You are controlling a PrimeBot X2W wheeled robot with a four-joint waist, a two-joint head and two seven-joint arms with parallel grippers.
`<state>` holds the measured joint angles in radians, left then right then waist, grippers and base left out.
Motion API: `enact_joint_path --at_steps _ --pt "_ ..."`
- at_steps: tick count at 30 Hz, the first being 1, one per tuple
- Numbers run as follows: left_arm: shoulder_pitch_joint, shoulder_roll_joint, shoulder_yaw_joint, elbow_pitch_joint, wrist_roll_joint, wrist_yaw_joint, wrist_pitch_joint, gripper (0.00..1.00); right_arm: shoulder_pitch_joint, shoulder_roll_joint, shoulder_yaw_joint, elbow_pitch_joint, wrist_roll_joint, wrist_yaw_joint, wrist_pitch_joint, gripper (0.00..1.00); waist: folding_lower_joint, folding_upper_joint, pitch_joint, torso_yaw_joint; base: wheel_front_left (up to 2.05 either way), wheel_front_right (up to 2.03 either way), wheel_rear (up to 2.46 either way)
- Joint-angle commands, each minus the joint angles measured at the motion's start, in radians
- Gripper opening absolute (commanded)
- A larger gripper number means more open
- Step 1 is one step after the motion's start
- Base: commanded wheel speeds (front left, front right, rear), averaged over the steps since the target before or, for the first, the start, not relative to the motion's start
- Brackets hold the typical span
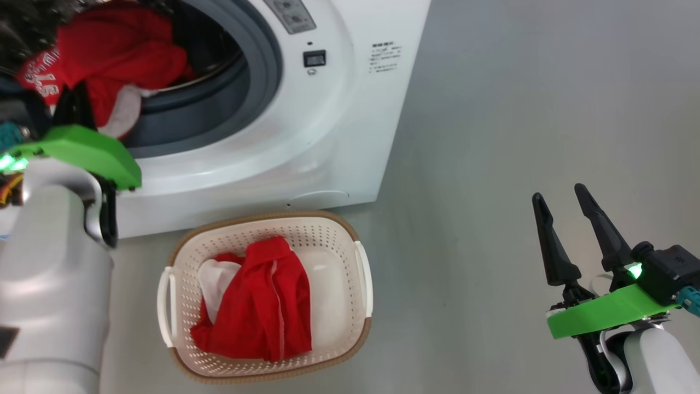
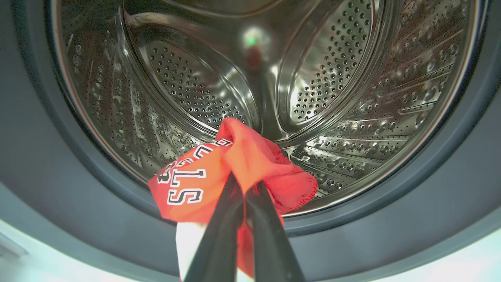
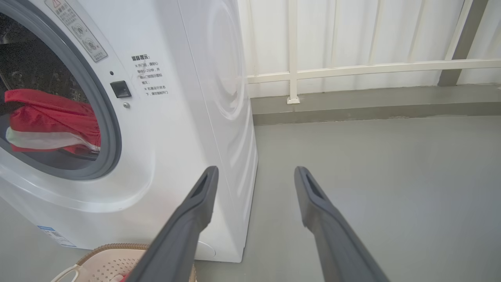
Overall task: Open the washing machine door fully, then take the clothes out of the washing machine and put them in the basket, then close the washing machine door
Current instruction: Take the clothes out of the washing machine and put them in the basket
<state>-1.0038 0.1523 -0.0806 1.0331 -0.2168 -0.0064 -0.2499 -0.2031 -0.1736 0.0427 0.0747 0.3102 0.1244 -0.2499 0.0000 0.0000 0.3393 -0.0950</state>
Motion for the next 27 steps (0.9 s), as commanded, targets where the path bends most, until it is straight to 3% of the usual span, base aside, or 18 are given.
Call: enact_joint_path --at_steps 1,17,27 --pt "0.039 0.036 0.025 -0.064 -0.006 -0.007 -0.012 0.0 0.021 -0.014 0.009 -0.026 0.0 0.006 -0.012 1.0 0.0 0.0 -0.03 0.026 0.0 0.0 0.0" --pt "0.423 -0.027 0.08 -0.601 0.034 -0.02 -0.012 0.0 0.048 -0.03 -0.011 -0.028 0.001 0.006 -0.012 1.0 0.0 0.0 -0.068 0.064 0.0 0.0 0.0" --pt "0.653 -0.067 0.073 -0.95 0.057 0.003 -0.012 0.0 0.058 -0.036 -0.022 -0.039 0.0 0.006 -0.012 1.0 0.0 0.0 -0.054 0.081 0.0 0.0 0.0"
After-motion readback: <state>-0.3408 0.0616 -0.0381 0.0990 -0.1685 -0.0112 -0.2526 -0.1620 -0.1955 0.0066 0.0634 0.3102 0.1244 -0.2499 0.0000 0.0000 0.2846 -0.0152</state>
